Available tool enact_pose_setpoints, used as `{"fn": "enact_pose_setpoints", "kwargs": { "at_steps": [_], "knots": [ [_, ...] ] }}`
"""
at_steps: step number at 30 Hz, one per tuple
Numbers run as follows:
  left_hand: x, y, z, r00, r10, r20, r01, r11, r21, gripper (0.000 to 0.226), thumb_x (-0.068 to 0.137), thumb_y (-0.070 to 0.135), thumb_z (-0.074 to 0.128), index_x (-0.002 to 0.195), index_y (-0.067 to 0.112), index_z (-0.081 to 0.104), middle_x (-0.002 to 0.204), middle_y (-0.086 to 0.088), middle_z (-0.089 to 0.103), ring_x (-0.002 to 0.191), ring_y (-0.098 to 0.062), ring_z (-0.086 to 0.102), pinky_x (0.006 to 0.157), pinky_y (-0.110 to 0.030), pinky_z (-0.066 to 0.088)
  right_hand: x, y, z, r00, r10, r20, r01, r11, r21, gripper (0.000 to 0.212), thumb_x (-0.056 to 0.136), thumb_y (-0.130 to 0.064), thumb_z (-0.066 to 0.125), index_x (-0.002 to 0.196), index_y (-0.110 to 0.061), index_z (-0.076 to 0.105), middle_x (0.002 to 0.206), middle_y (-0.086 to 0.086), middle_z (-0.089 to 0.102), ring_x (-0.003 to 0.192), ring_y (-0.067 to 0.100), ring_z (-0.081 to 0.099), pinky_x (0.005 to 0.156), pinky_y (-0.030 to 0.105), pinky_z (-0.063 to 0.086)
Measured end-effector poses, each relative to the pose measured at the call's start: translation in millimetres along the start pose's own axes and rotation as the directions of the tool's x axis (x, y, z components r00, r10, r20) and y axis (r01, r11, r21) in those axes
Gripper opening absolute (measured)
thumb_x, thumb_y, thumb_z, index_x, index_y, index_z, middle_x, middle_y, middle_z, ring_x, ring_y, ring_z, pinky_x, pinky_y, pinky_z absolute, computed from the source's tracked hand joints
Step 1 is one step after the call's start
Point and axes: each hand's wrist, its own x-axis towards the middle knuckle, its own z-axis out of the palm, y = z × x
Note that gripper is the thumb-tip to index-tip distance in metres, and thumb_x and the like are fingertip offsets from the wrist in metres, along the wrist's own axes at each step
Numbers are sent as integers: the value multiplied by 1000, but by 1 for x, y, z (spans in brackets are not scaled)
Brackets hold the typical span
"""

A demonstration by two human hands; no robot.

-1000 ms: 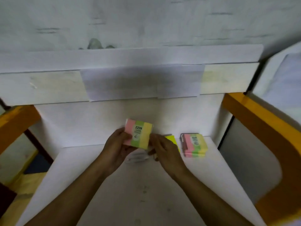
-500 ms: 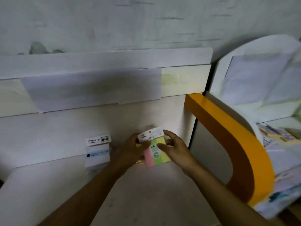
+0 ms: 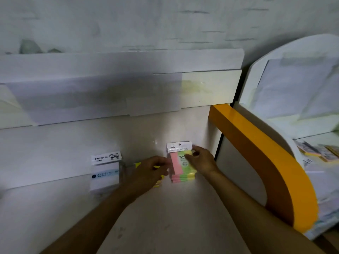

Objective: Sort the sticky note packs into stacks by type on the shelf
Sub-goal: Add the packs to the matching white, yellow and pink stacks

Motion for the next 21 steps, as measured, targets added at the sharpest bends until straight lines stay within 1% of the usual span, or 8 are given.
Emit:
{"fn": "enact_pose_setpoints", "kwargs": {
  "at_steps": [2,5,7,9,11,15,18,21],
  "knots": [
    [-1,-2,-2,1000,1,-7,-1,1000,-14,22,92,7,58,89,26,66,94,-1,71,78,-10,68,64,-22,52,1,5,4,999,41,1,-41,999,-18,37,84,-26,70,120,-17,65,99,1,65,88,16,62,73,20,43],
    [-5,-2,-7,1000,-2,-11,1,999,-55,21,94,6,56,90,25,66,93,3,71,76,-7,69,62,-17,51,-1,6,7,994,71,-84,-70,997,12,57,77,-41,75,128,-22,56,121,8,61,104,23,62,89,31,51],
    [-4,3,-10,1000,11,-26,-13,997,-75,23,94,4,56,90,24,65,91,5,71,75,-8,68,64,-19,50,-10,-3,-3,991,24,-129,-13,996,84,50,80,-39,72,126,-26,56,119,4,59,99,20,62,83,34,56],
    [-2,15,-10,999,29,-33,-33,992,-125,23,93,1,54,88,22,64,83,7,71,75,-11,66,66,-23,48,-31,-21,-17,995,-59,-79,67,992,108,35,87,-27,67,122,-23,60,108,0,62,87,12,63,68,18,54],
    [-1,33,-4,997,74,5,-73,987,-145,22,93,1,53,89,21,63,82,5,70,72,-10,65,66,-26,45,-59,-42,-32,988,-151,29,148,986,76,28,90,-19,64,117,-16,64,99,-3,64,80,9,62,62,7,47],
    [-14,71,21,971,234,40,-224,959,-175,21,93,1,52,89,18,63,71,8,71,56,-2,65,53,-17,50,-104,-63,-63,955,-275,110,276,961,11,30,89,-19,66,119,-13,63,112,2,69,89,10,65,78,17,51],
    [-34,103,48,928,372,26,-365,919,-148,17,91,5,56,85,19,63,63,10,68,53,-5,62,47,-16,50,-126,-76,-102,943,-331,42,331,944,15,27,91,-18,62,117,-11,64,115,3,68,92,5,63,74,6,48],
    [-53,139,87,885,465,30,-454,875,-168,16,92,7,55,87,21,61,66,5,69,57,-9,64,50,-20,52,-145,-81,-153,915,-398,-74,401,915,40,22,90,-20,63,110,-12,68,107,0,71,86,7,67,75,12,52]
  ]
}}
